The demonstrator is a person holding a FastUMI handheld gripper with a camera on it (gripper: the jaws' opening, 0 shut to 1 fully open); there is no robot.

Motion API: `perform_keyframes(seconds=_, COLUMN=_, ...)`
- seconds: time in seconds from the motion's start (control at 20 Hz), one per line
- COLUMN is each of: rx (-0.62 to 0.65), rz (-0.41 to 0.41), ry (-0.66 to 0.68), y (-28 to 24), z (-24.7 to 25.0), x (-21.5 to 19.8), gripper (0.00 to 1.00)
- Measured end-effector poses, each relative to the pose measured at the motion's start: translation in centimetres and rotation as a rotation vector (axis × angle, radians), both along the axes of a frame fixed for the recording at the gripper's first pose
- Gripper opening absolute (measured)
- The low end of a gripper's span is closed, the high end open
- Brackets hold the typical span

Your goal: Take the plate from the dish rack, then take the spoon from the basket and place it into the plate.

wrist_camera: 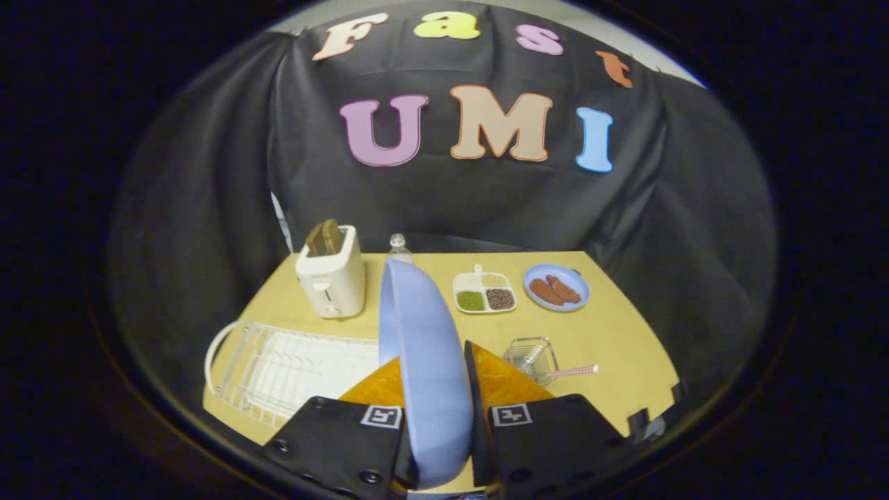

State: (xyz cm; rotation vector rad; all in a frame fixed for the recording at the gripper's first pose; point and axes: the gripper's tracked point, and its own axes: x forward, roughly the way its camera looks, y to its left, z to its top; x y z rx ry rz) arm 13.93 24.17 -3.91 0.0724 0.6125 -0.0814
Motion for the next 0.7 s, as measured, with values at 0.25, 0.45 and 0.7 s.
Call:
perform_keyframes(seconds=0.25, rx=0.239, rz=0.052, ry=-0.053, y=-1.9, z=2.0, x=-4.1, gripper=0.32)
perform_keyframes(seconds=0.45, rx=0.258, rz=0.041, ry=-0.075, y=-5.3, z=1.6, x=-7.3, gripper=0.32)
perform_keyframes(seconds=0.7, rx=0.333, rz=0.043, ry=-0.08, y=-8.6, z=0.1, x=-9.8, gripper=0.32)
